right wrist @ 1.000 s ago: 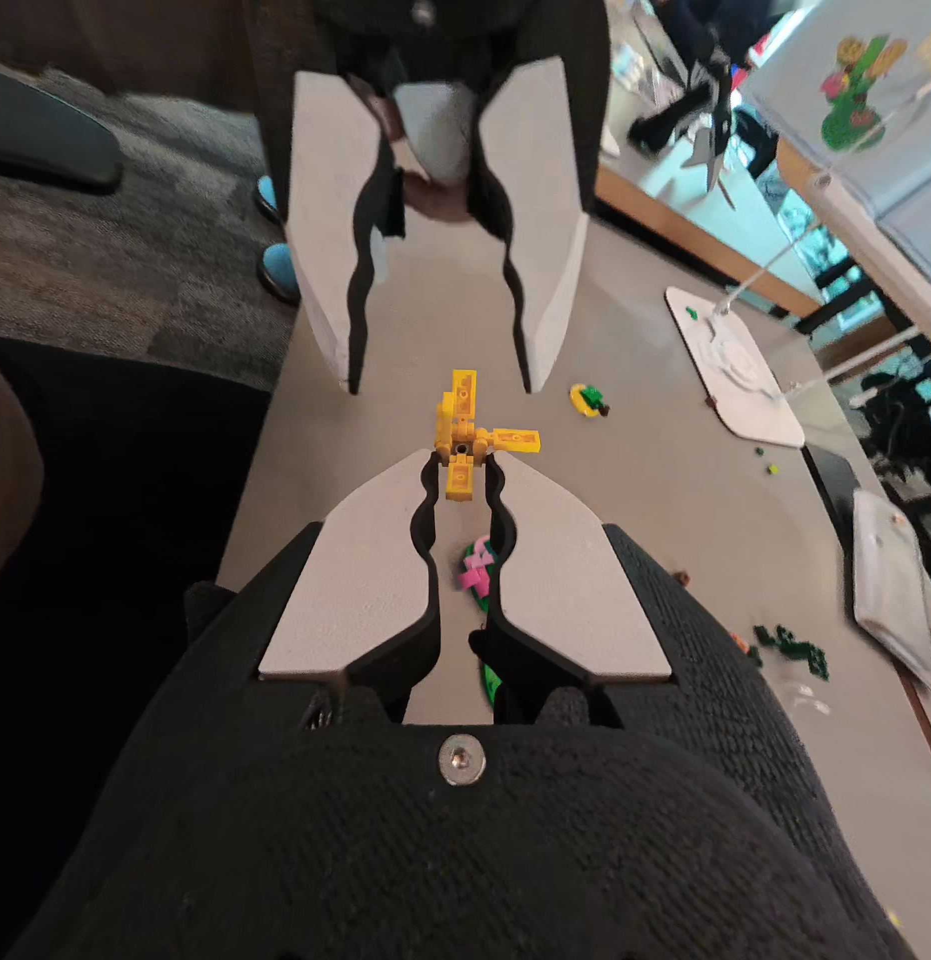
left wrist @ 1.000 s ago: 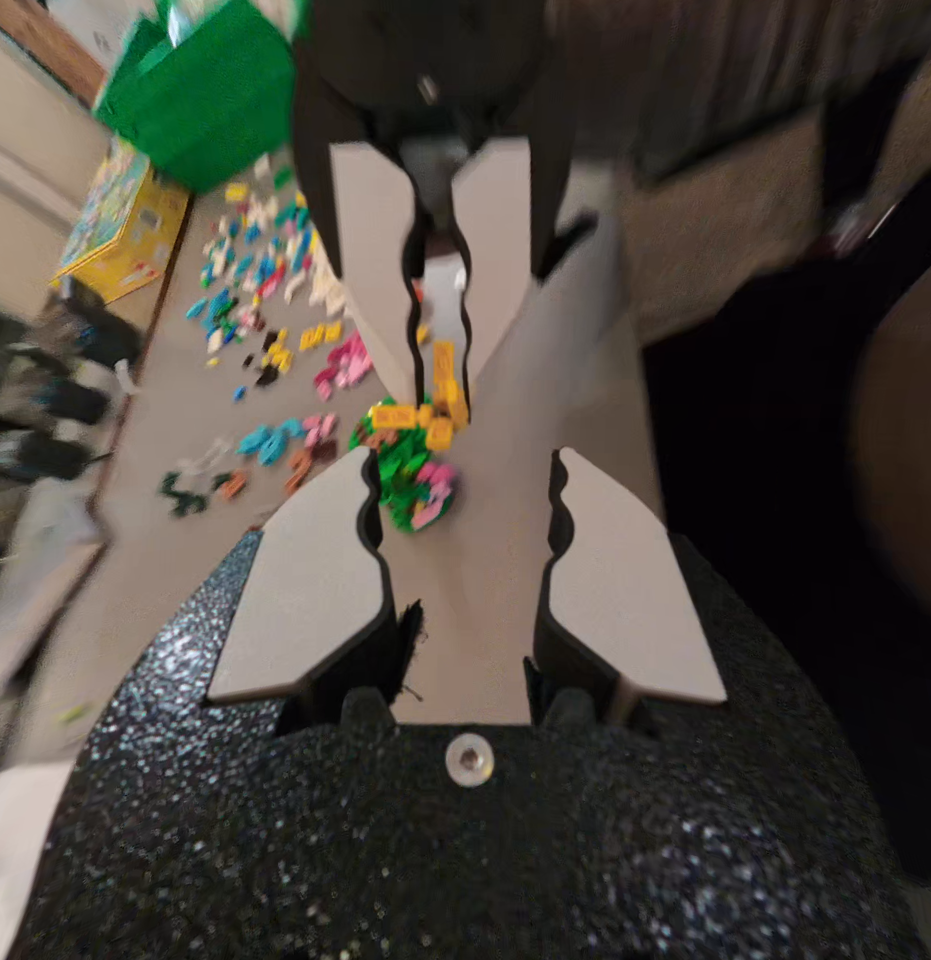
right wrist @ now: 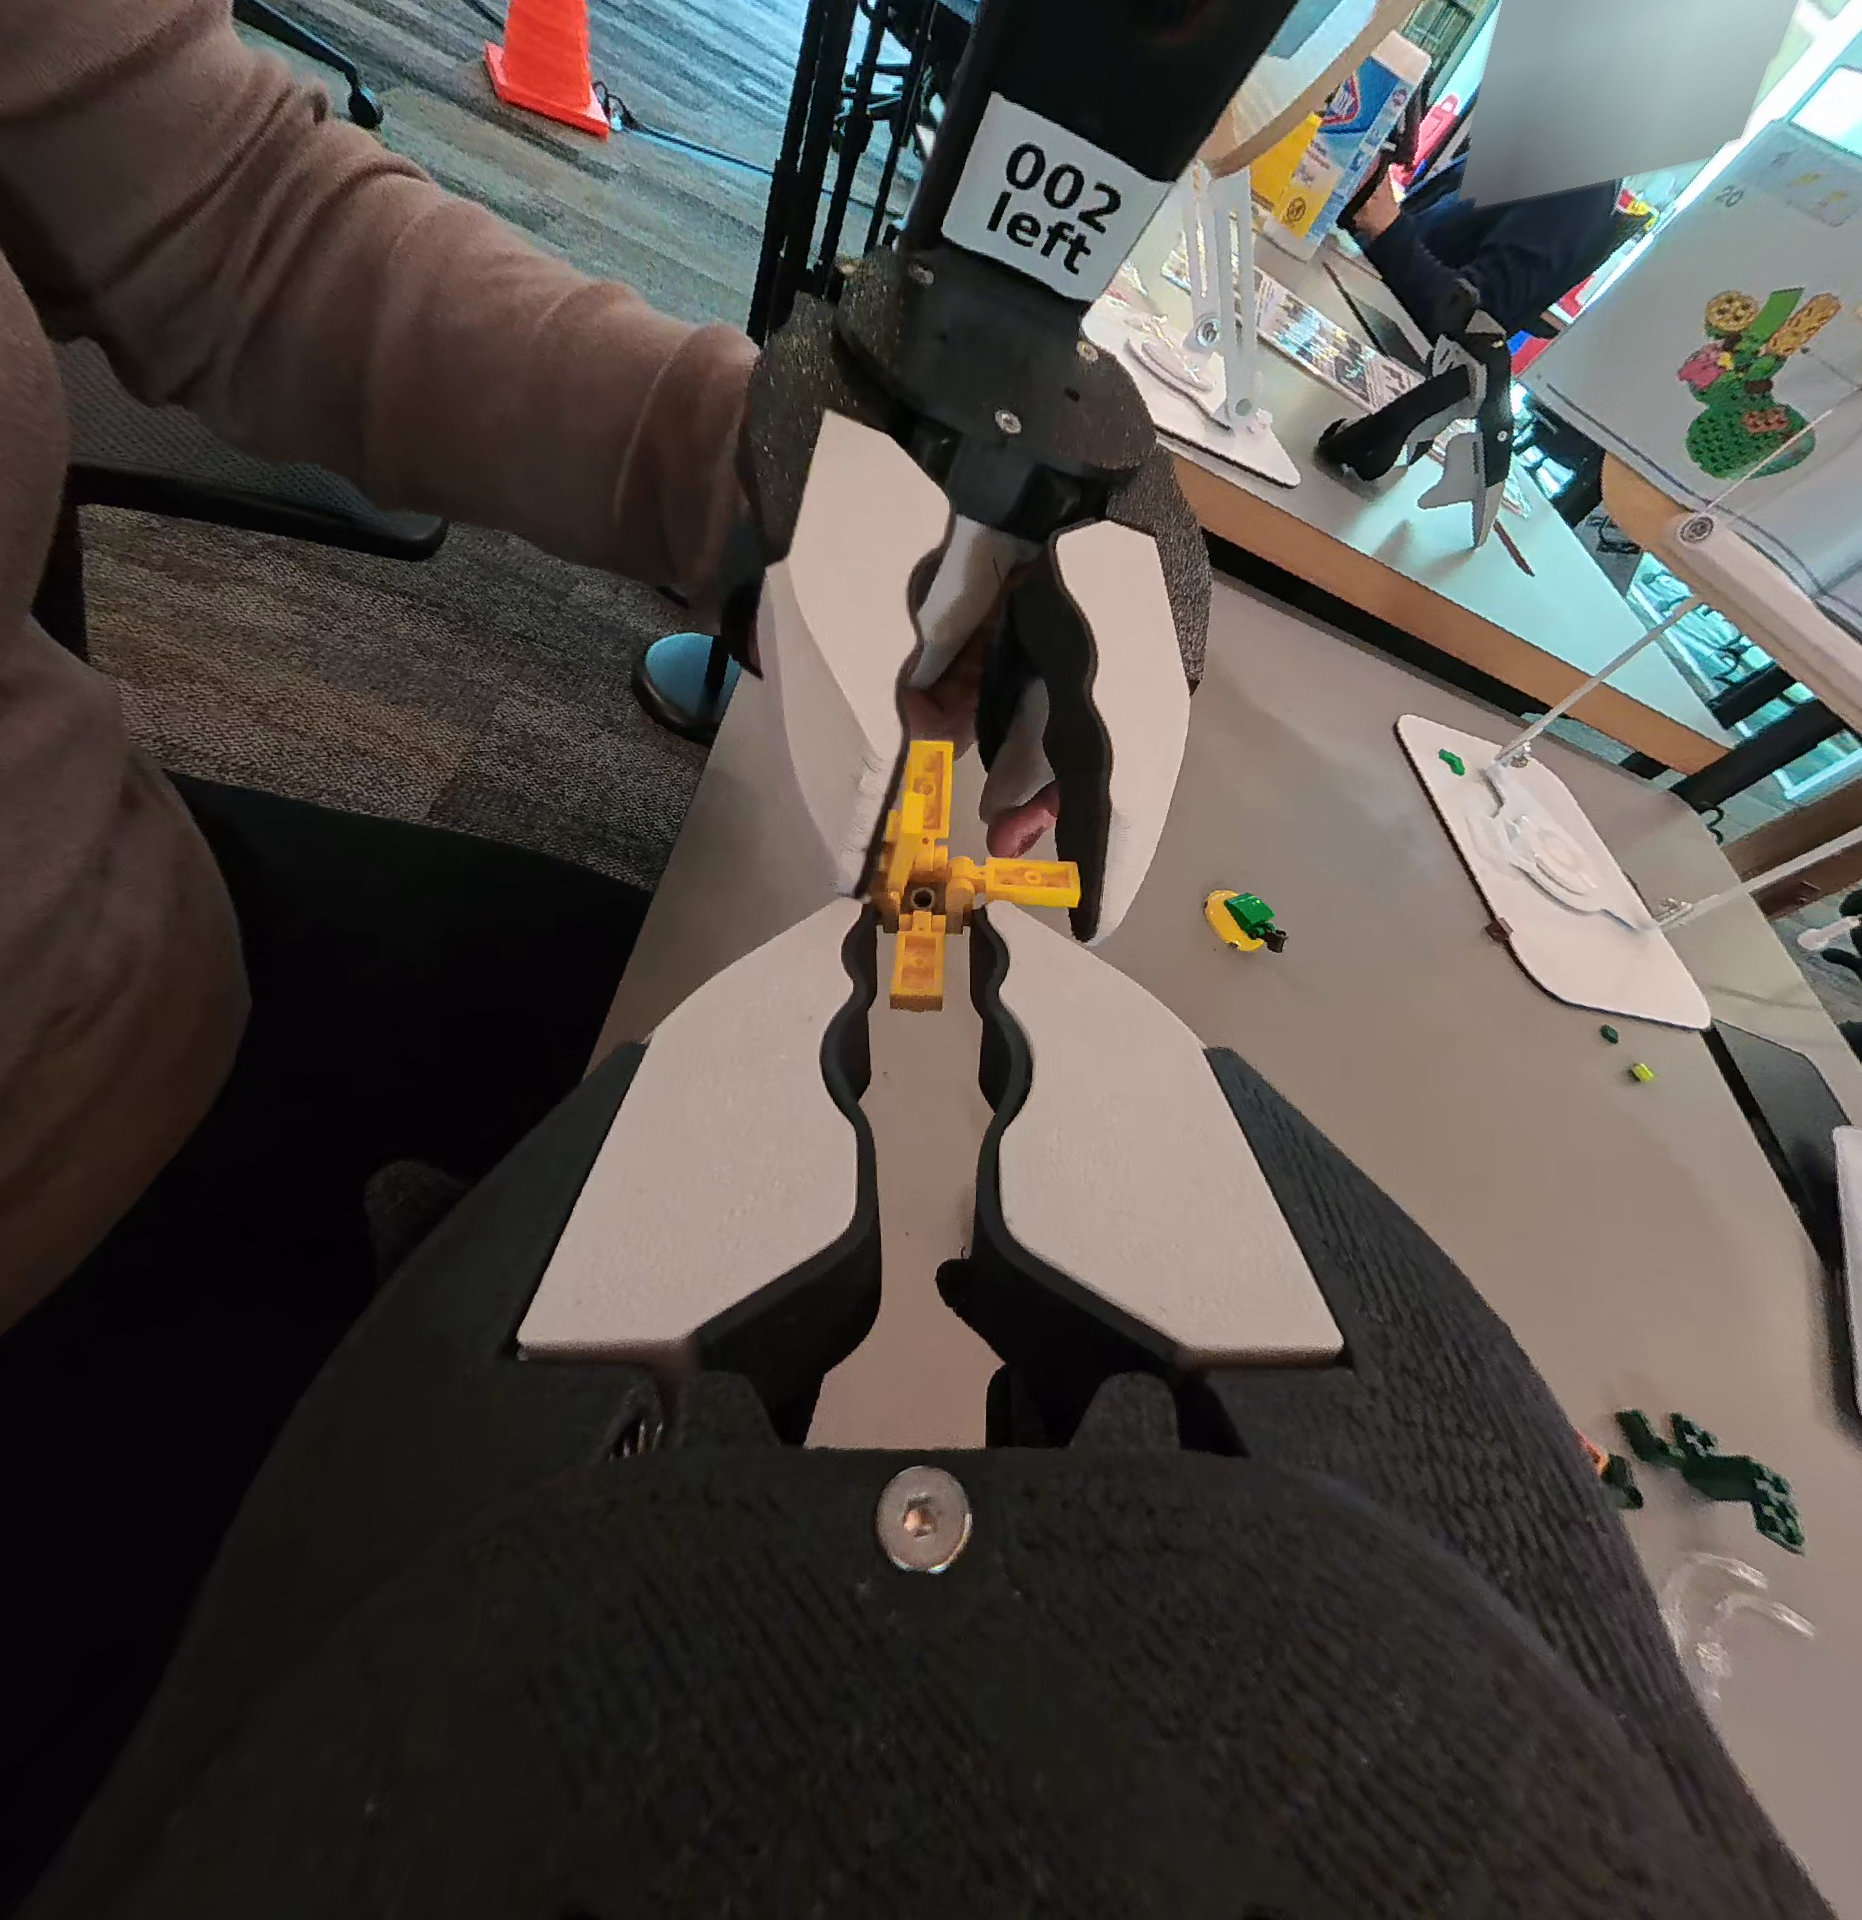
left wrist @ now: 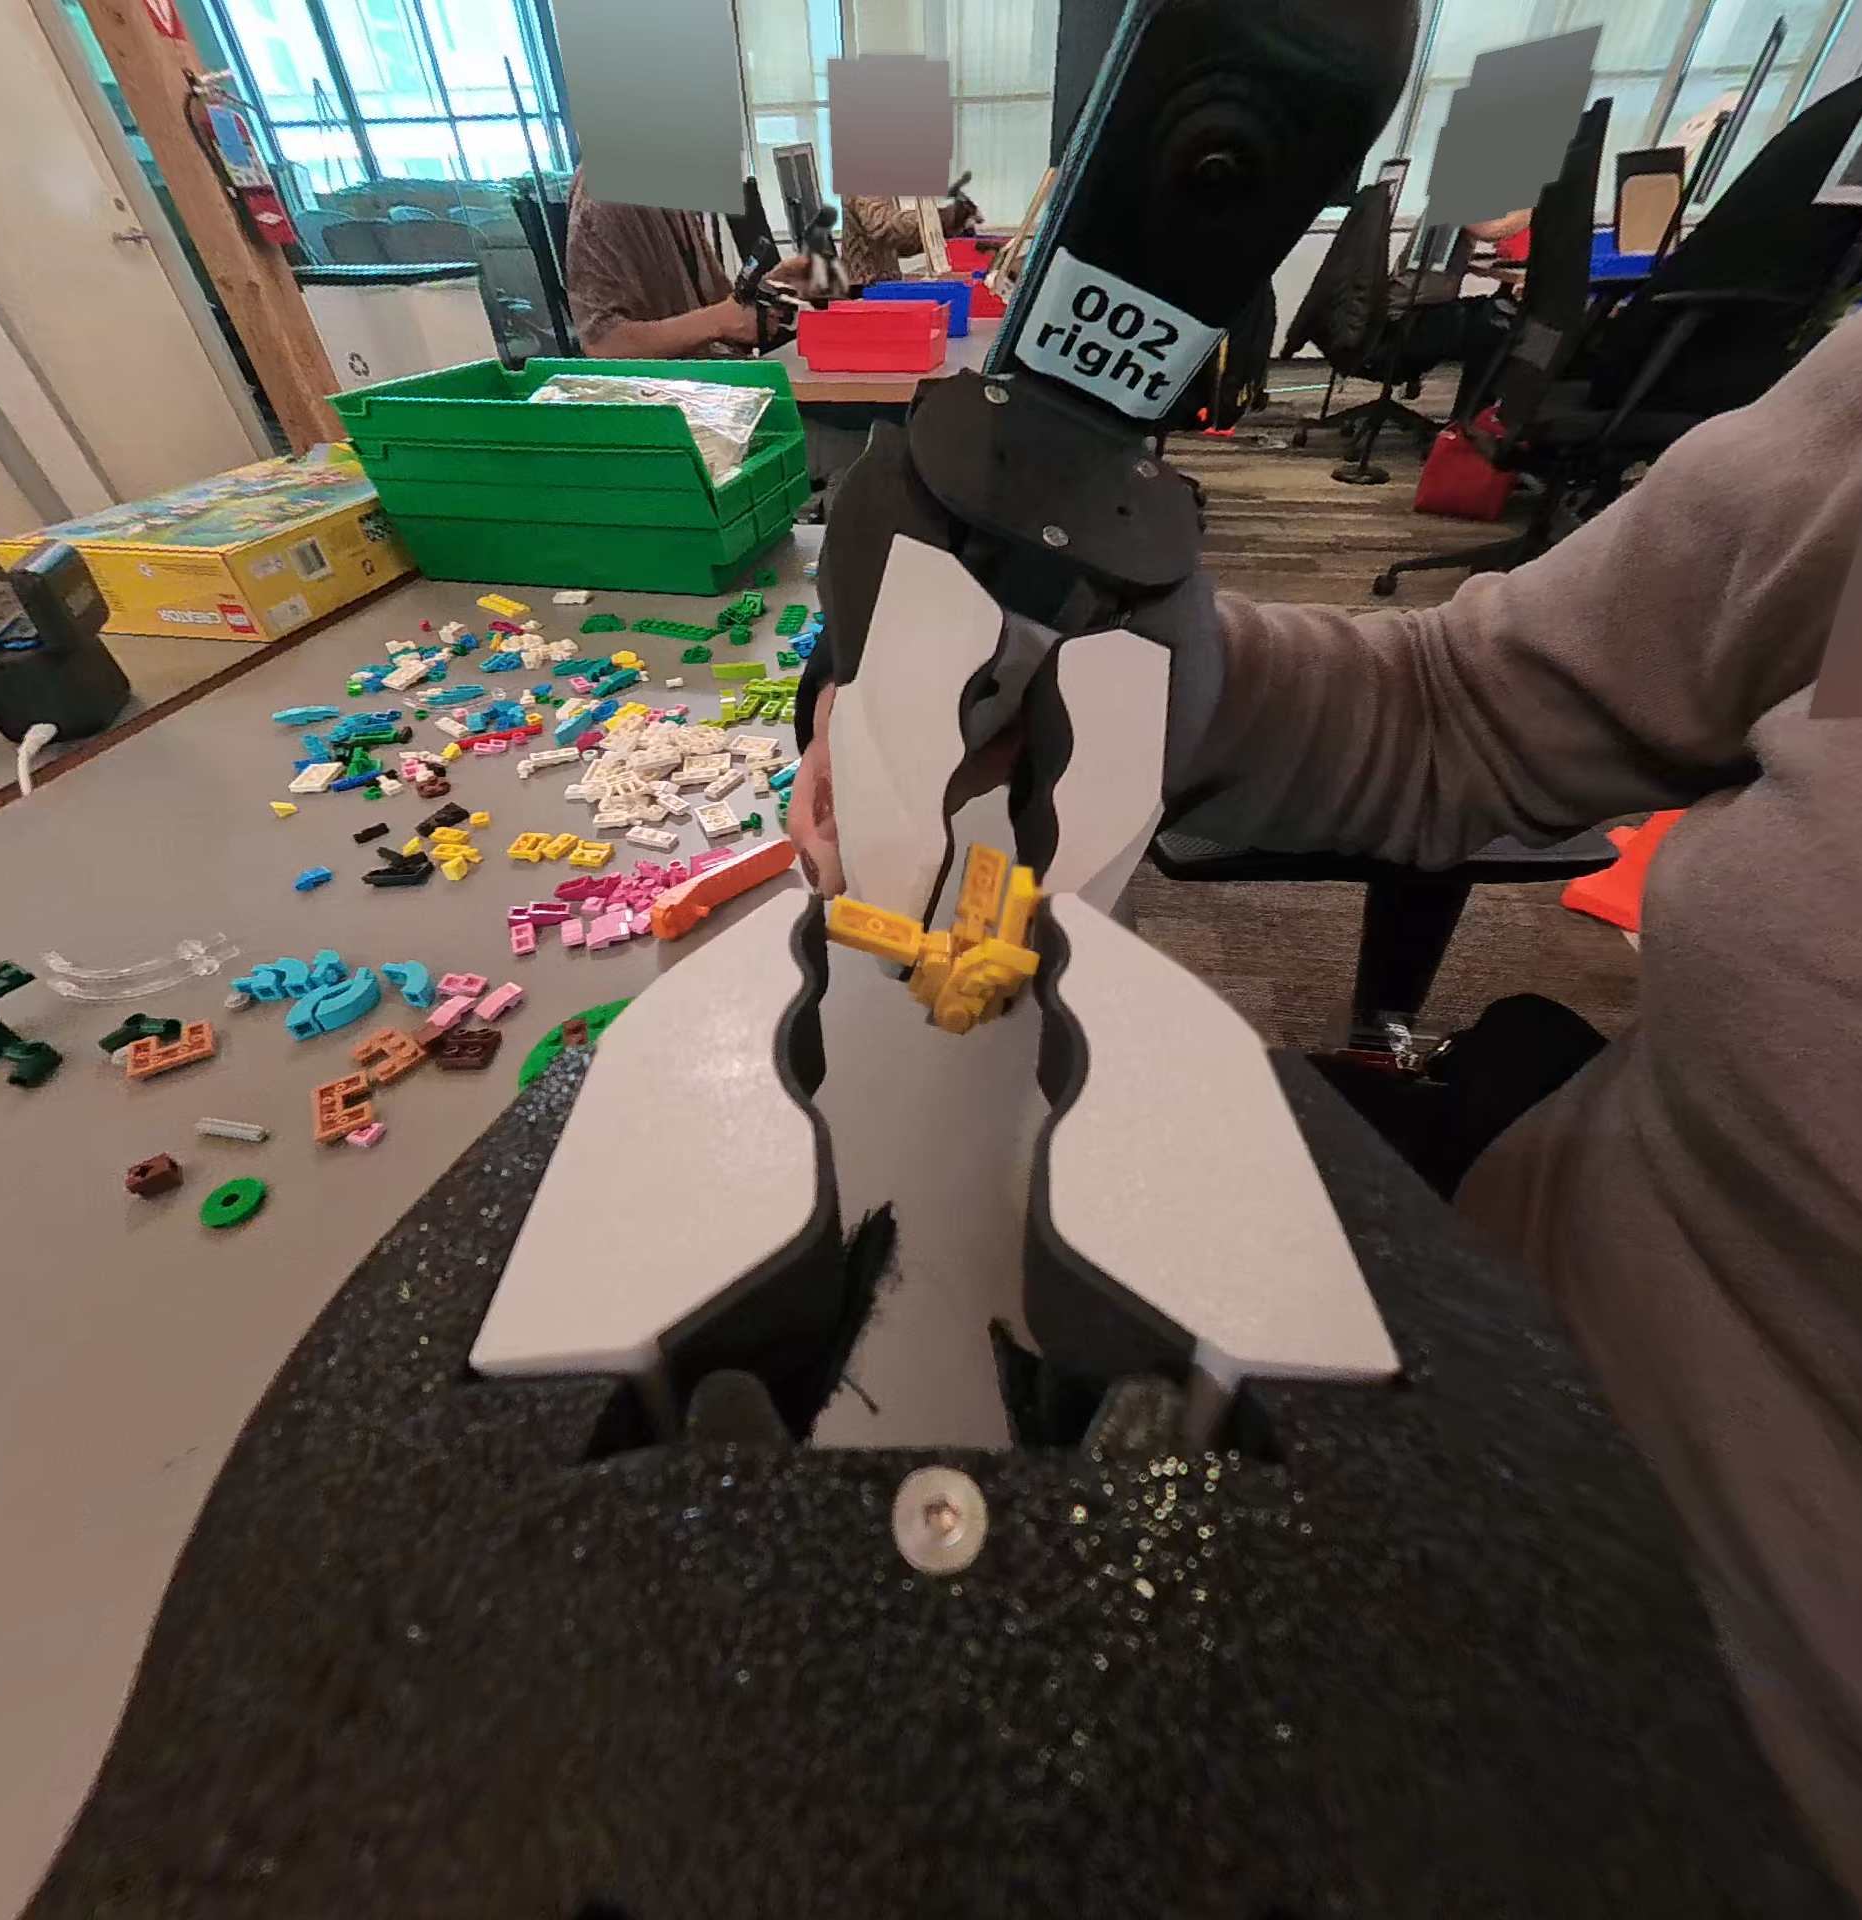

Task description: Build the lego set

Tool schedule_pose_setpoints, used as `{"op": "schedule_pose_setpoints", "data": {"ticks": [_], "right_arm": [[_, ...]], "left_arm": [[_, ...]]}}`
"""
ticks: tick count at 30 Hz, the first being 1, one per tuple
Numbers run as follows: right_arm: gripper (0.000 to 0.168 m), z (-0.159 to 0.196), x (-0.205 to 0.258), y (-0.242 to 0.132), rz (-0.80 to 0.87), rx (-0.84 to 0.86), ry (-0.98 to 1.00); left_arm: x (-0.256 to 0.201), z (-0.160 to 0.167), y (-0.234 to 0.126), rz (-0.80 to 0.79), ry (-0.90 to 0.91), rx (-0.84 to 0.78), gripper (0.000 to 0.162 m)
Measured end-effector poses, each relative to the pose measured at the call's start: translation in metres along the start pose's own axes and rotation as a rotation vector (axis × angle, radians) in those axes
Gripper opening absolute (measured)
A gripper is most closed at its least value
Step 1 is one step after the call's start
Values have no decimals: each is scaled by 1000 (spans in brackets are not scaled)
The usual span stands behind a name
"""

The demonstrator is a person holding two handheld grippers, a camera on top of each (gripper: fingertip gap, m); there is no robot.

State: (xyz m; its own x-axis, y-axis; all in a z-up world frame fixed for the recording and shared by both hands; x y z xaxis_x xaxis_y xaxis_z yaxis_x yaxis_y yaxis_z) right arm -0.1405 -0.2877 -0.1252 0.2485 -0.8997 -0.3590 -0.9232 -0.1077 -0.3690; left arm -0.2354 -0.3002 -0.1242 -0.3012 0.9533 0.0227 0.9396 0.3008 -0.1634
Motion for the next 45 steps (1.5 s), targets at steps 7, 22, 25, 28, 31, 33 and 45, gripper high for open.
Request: {"op": "schedule_pose_setpoints", "data": {"ticks": [7,22,25,28,31,33,45], "right_arm": [[15,2,-1,2,0,12,18],[15,5,-11,3,69,18,86],[15,5,-12,3,75,21,90],[15,5,-12,4,82,20,96],[14,5,-14,4,95,15,112],[14,5,-15,4,99,7,124],[15,-1,-25,-3,203,-62,105]], "left_arm": [[2,0,-2,-47,78,-13,32],[0,-3,-8,-134,233,-8,39],[1,-4,-9,-164,275,-10,27],[1,-6,-9,-216,359,-5,16],[0,-7,-8,-255,438,3,13],[0,-7,-8,-270,477,0,13],[10,-5,-16,-236,112,-127,35]]}}
Point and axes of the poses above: each gripper's, where its closed fingertips meet, y out along the fingers, z out of its underside, x = y × z across the jaws, the point moved 6 cm from there along -y, back along the fingers, and after that the axes turned 2 degrees about -z, right-handed, at the moved point
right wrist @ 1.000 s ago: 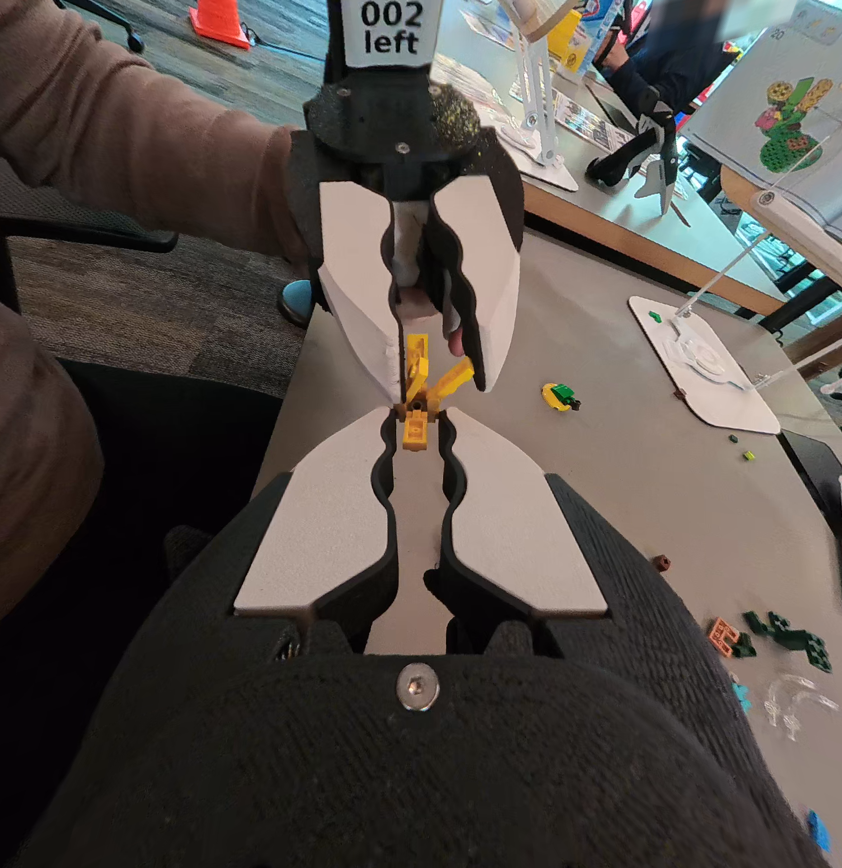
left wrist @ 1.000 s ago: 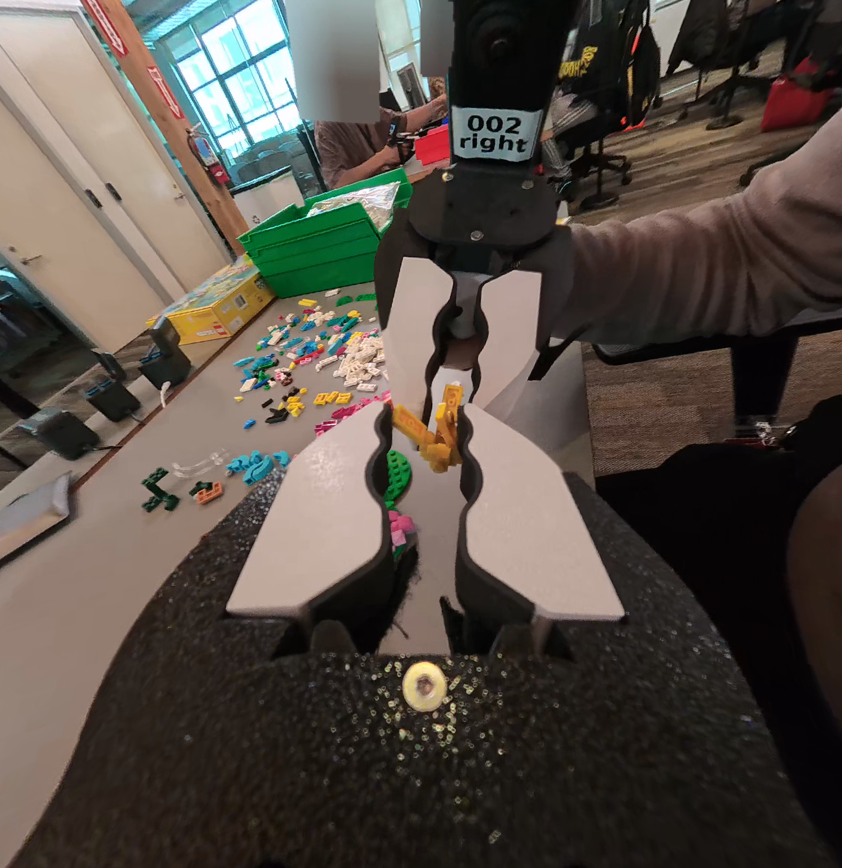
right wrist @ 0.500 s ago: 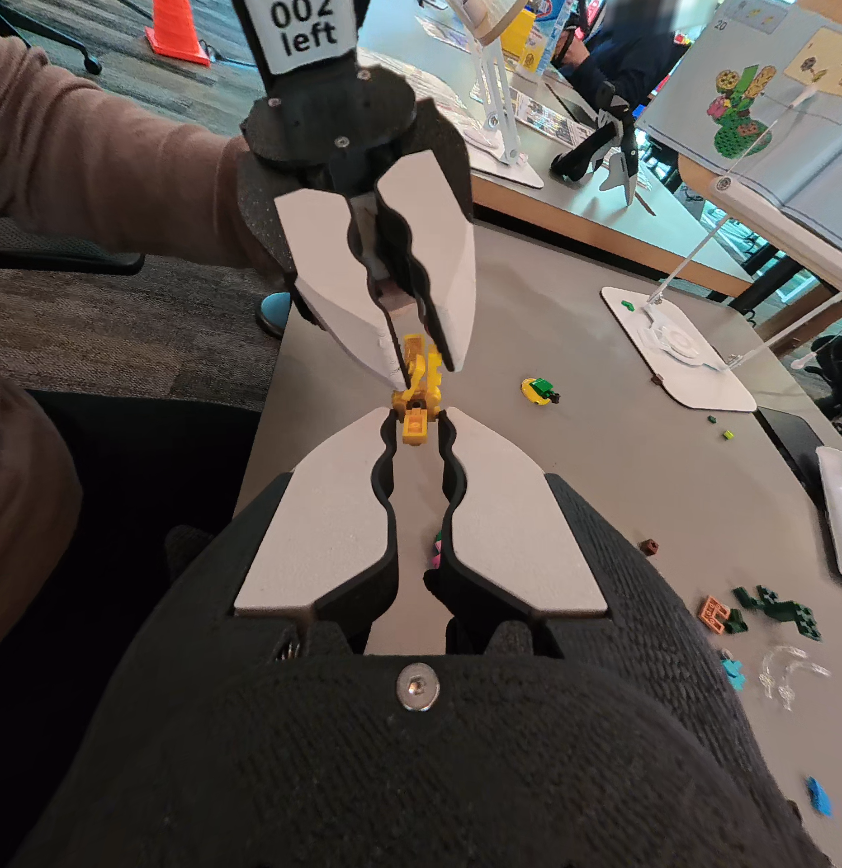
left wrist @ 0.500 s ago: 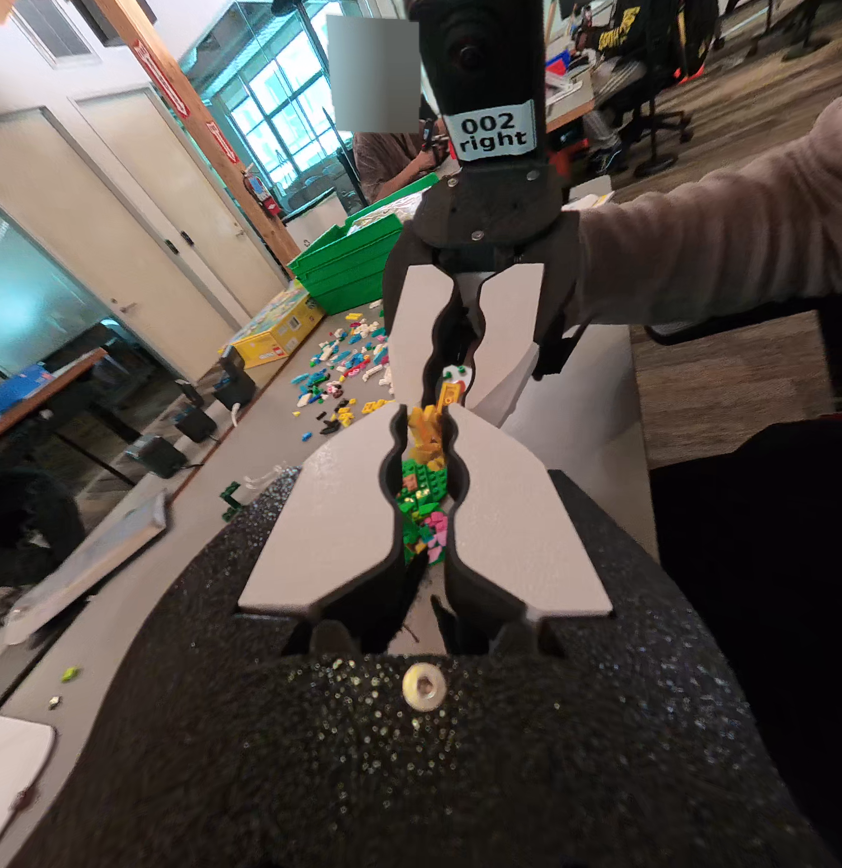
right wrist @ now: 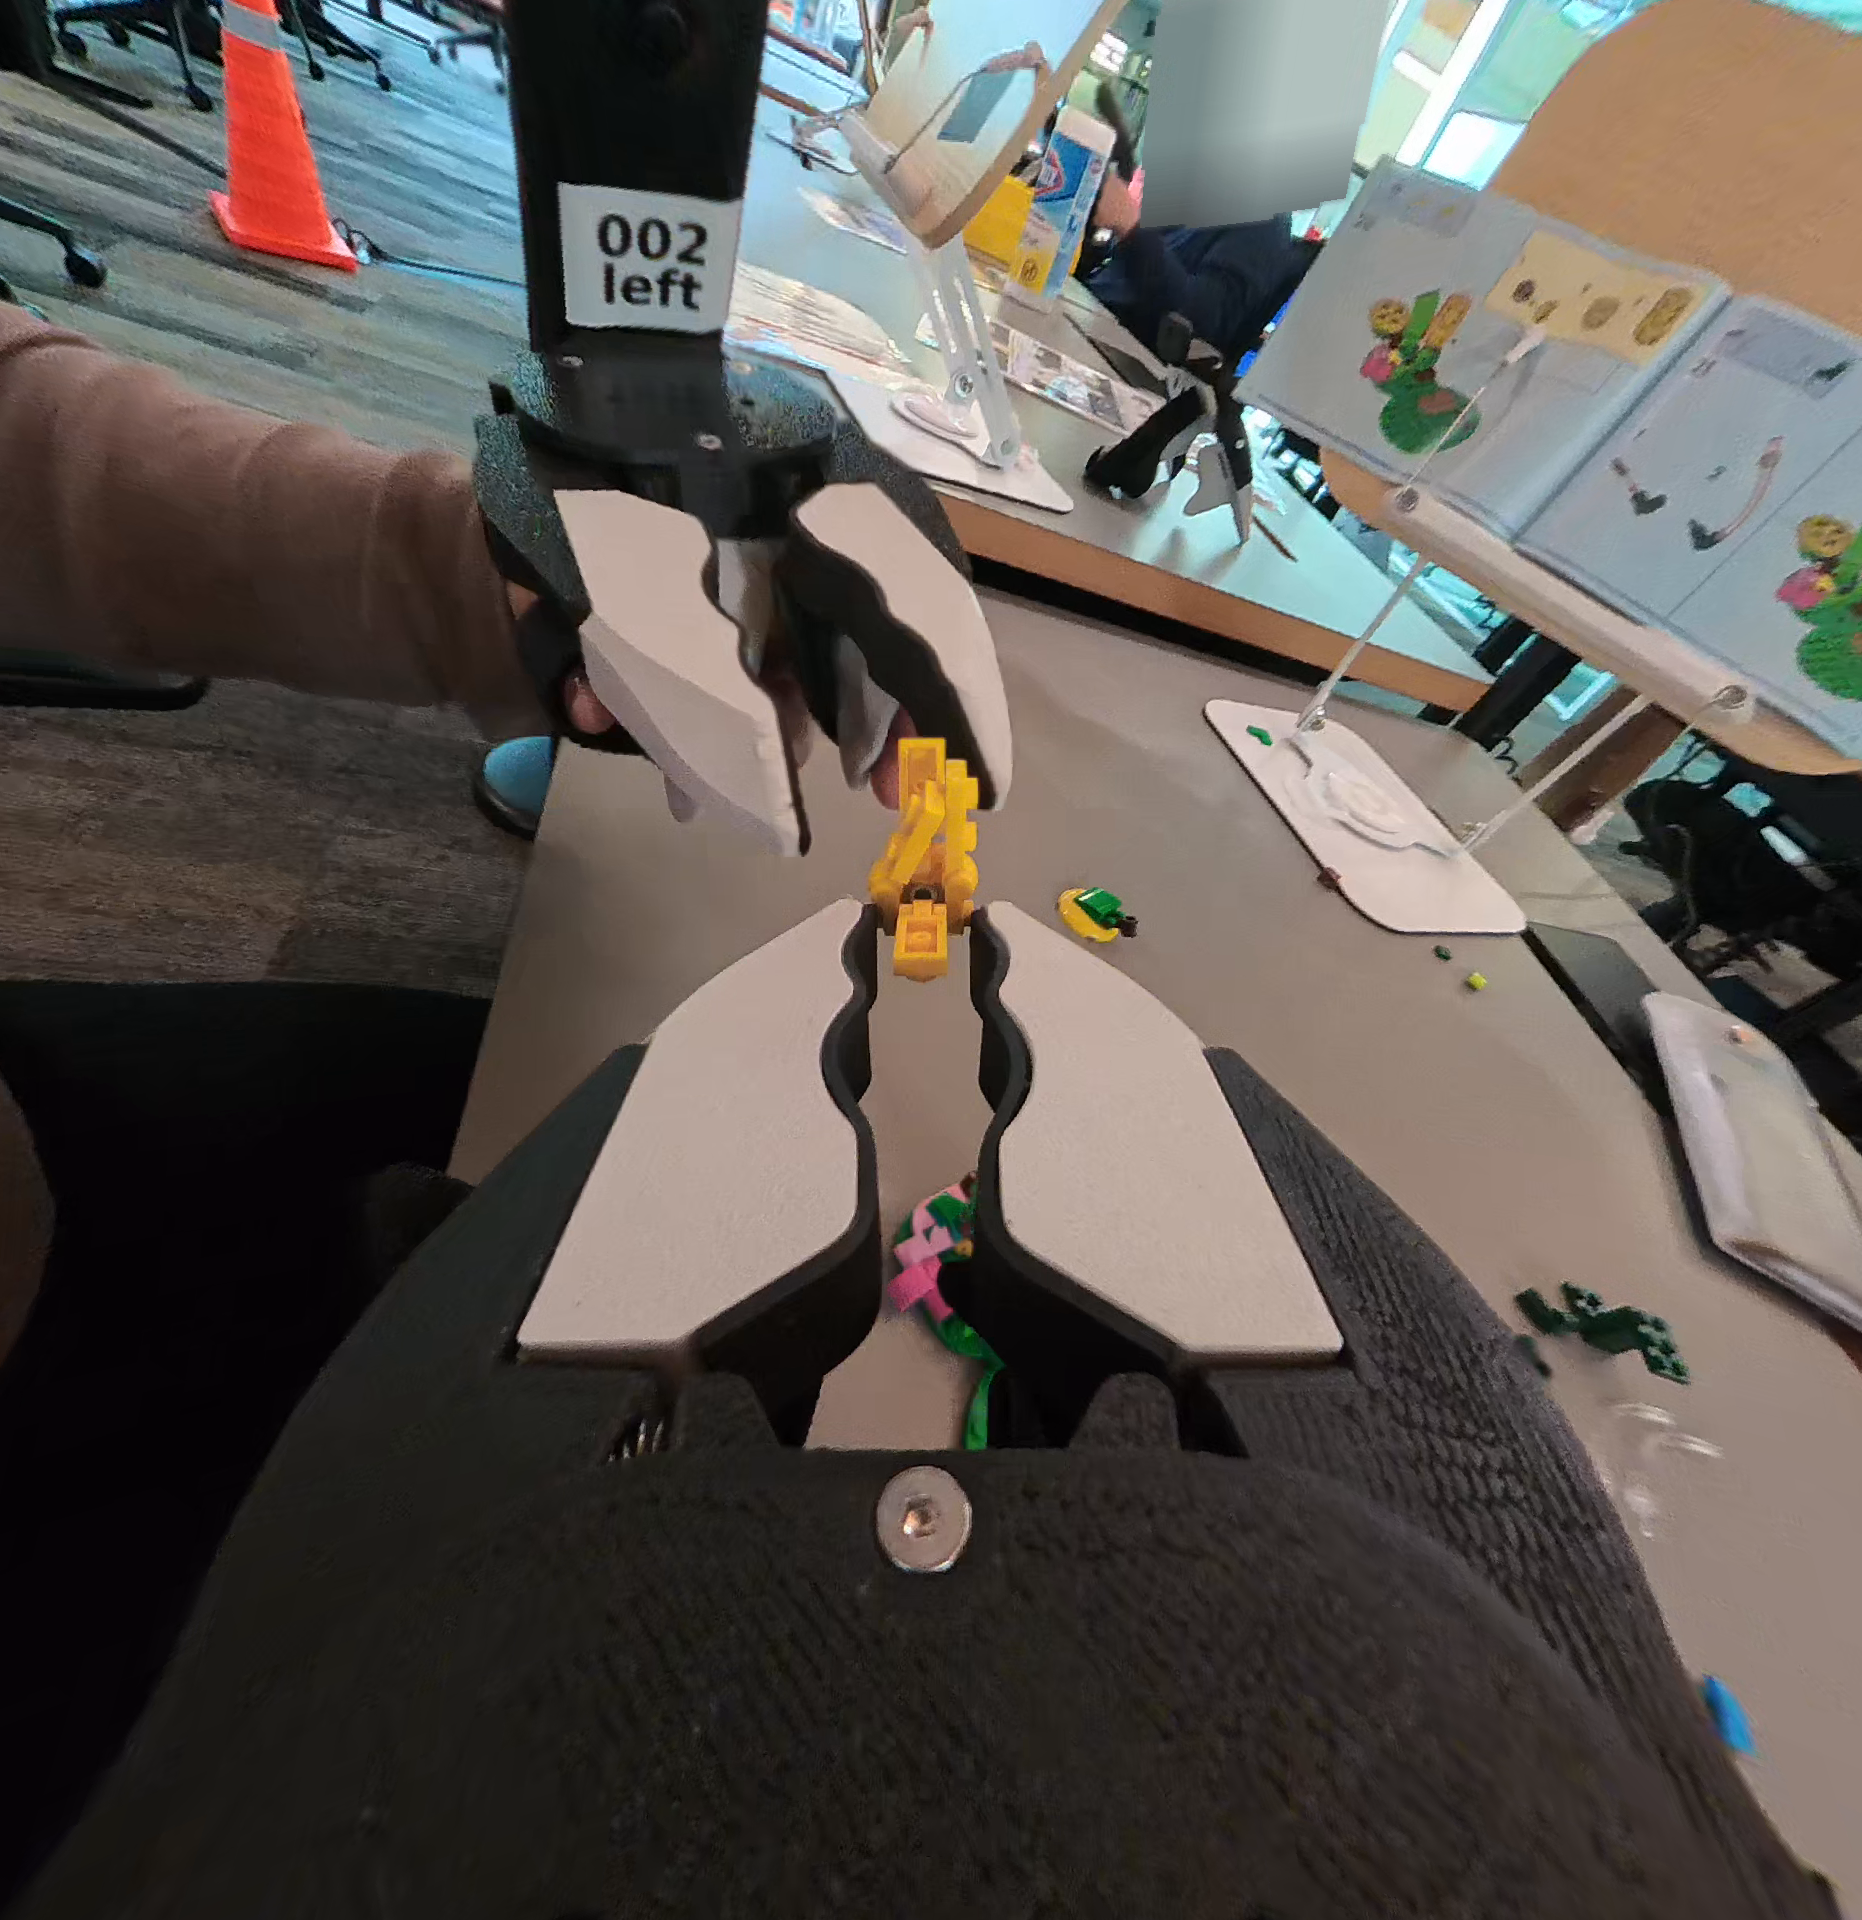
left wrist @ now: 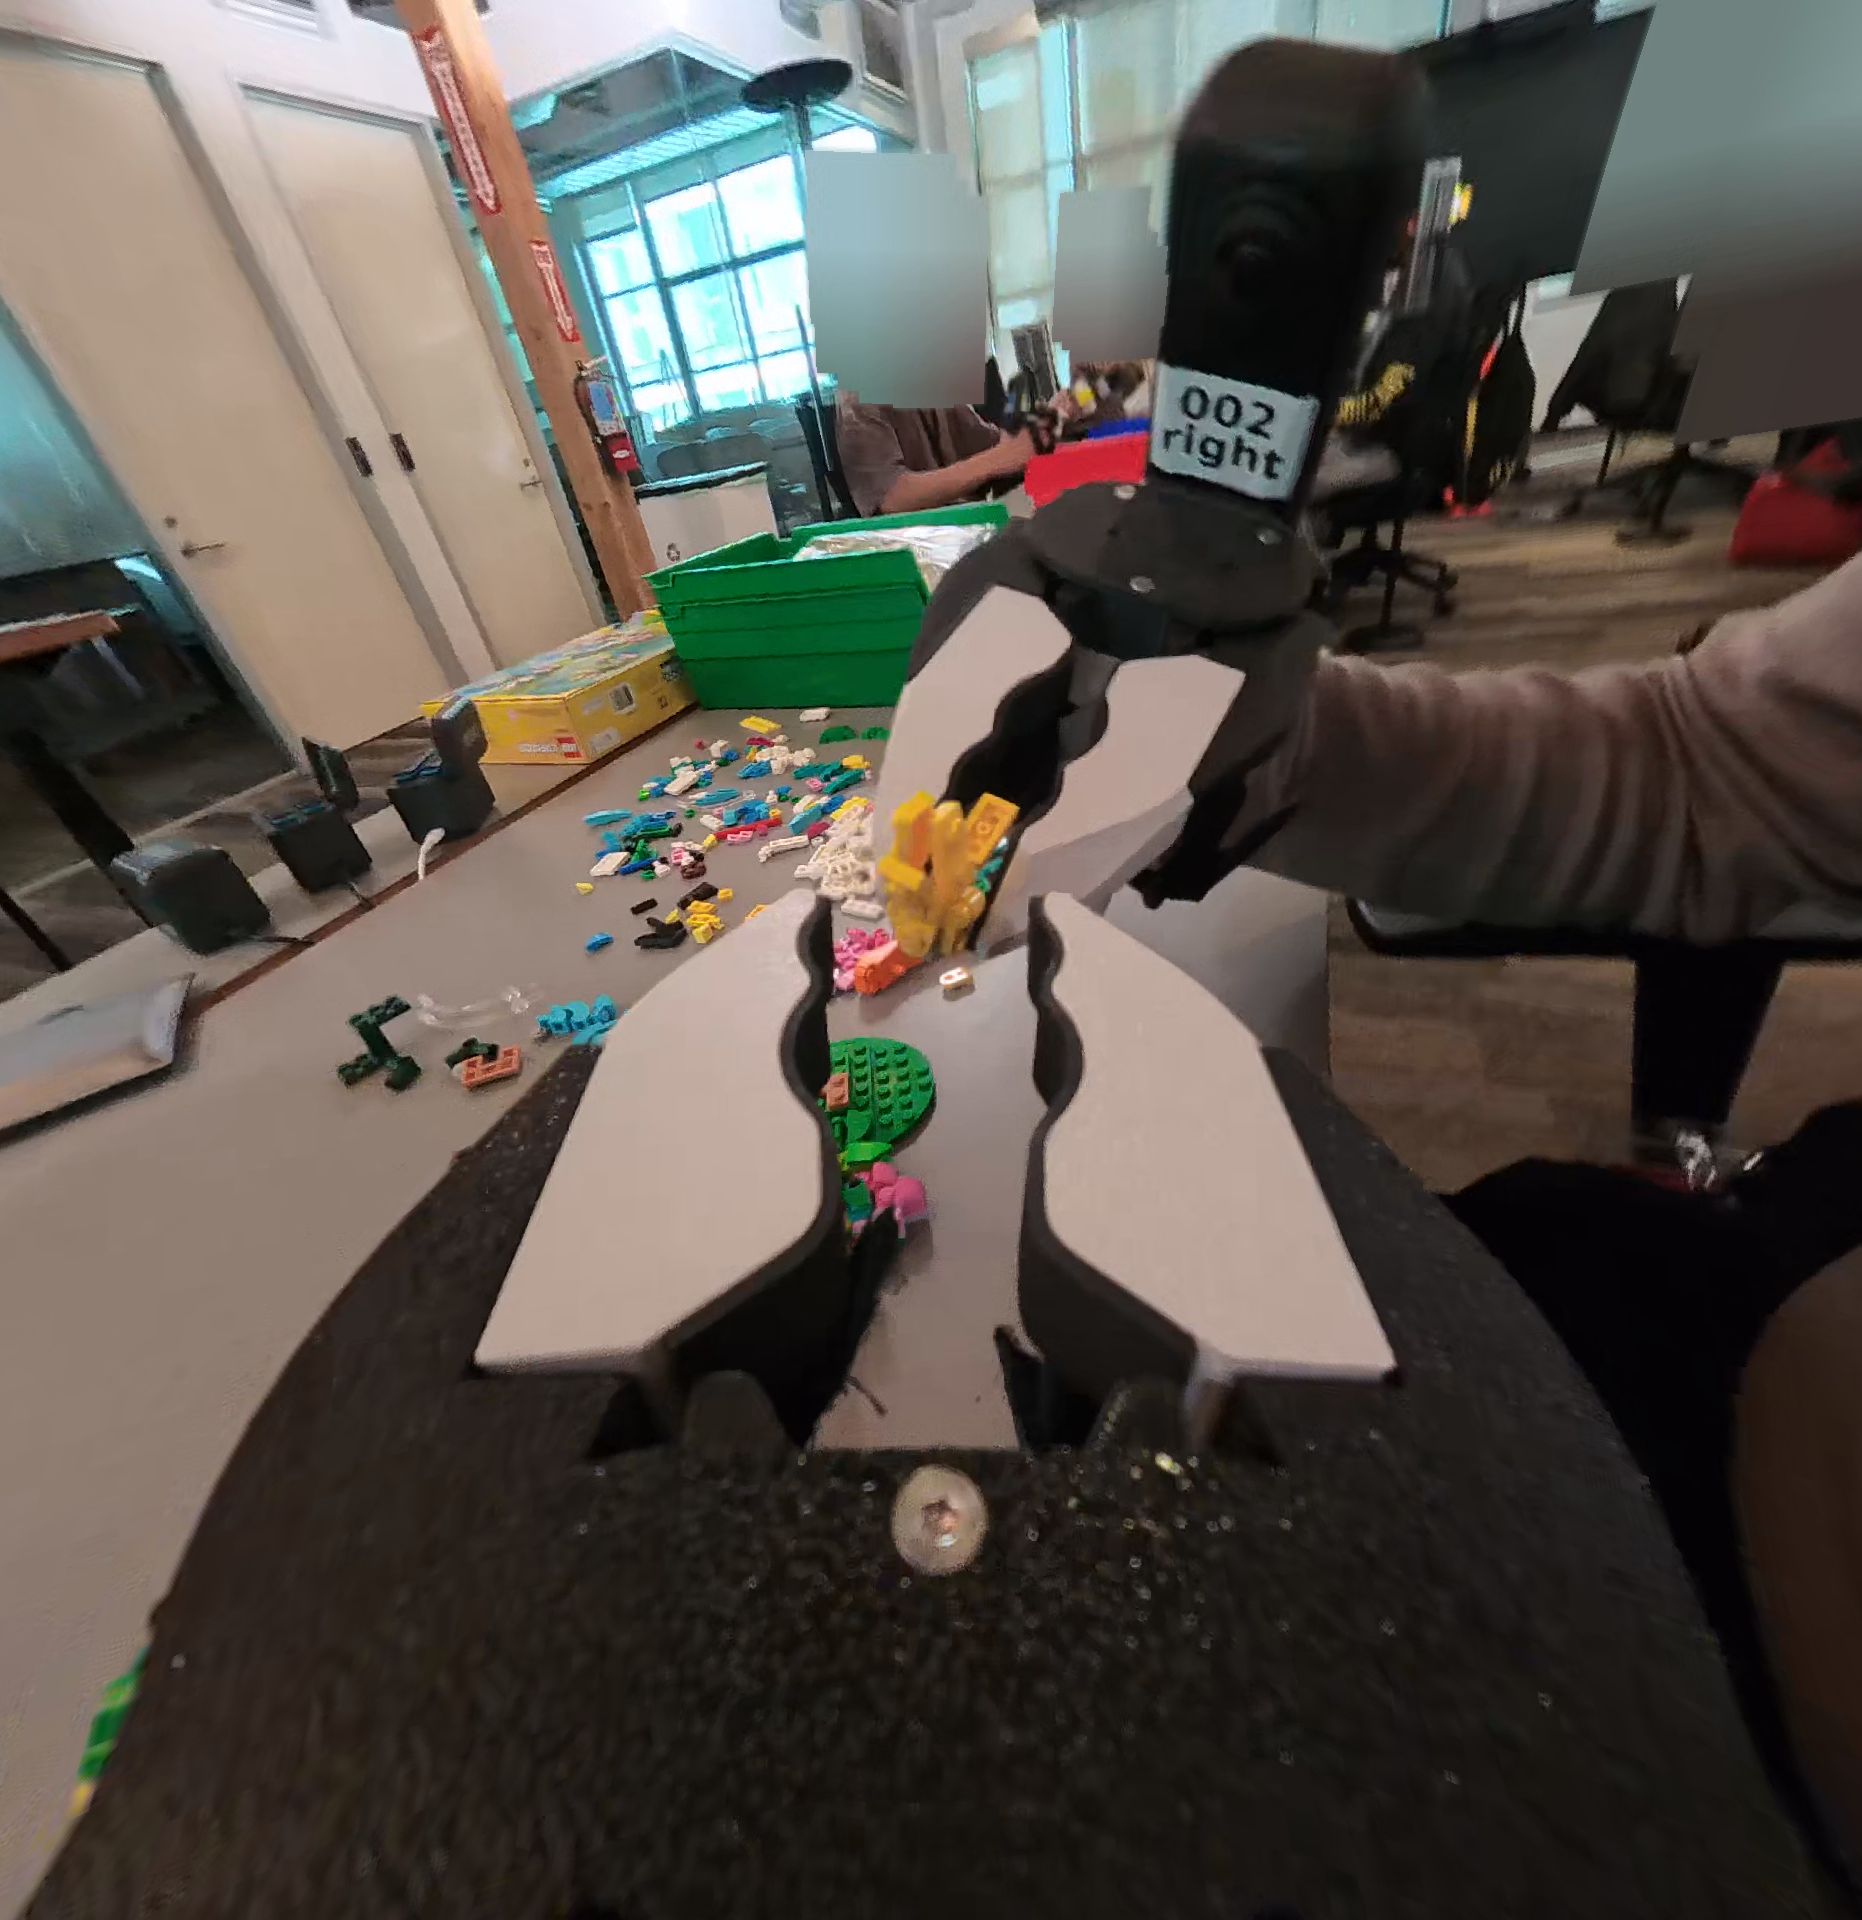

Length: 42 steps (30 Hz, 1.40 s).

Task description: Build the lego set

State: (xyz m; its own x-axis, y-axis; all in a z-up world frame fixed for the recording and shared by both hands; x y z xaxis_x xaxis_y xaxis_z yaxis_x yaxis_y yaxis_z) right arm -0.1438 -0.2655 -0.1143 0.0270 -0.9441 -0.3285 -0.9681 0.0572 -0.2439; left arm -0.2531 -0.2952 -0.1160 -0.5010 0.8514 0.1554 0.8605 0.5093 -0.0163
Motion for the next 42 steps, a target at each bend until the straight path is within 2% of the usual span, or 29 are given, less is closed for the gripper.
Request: {"op": "schedule_pose_setpoints", "data": {"ticks": [4,10,22,26,31,37,42], "right_arm": [[15,-5,6,0,-12,-14,-54],[15,-6,10,-1,-74,-37,-40],[19,-5,8,-4,-88,-34,-24],[24,-6,8,-13,-77,-15,-118],[18,-8,17,-16,-49,35,-337],[7,-6,25,-13,-66,73,-427],[7,-4,29,-12,-86,111,-461]], "left_arm": [[-5,0,3,7,-2,-23,34],[-11,-1,5,70,-11,-47,18],[-3,3,5,136,-167,-23,17],[3,4,4,180,-310,19,17],[4,9,3,293,-472,88,17],[0,16,5,347,-510,167,17],[0,19,5,378,-549,202,17]]}}
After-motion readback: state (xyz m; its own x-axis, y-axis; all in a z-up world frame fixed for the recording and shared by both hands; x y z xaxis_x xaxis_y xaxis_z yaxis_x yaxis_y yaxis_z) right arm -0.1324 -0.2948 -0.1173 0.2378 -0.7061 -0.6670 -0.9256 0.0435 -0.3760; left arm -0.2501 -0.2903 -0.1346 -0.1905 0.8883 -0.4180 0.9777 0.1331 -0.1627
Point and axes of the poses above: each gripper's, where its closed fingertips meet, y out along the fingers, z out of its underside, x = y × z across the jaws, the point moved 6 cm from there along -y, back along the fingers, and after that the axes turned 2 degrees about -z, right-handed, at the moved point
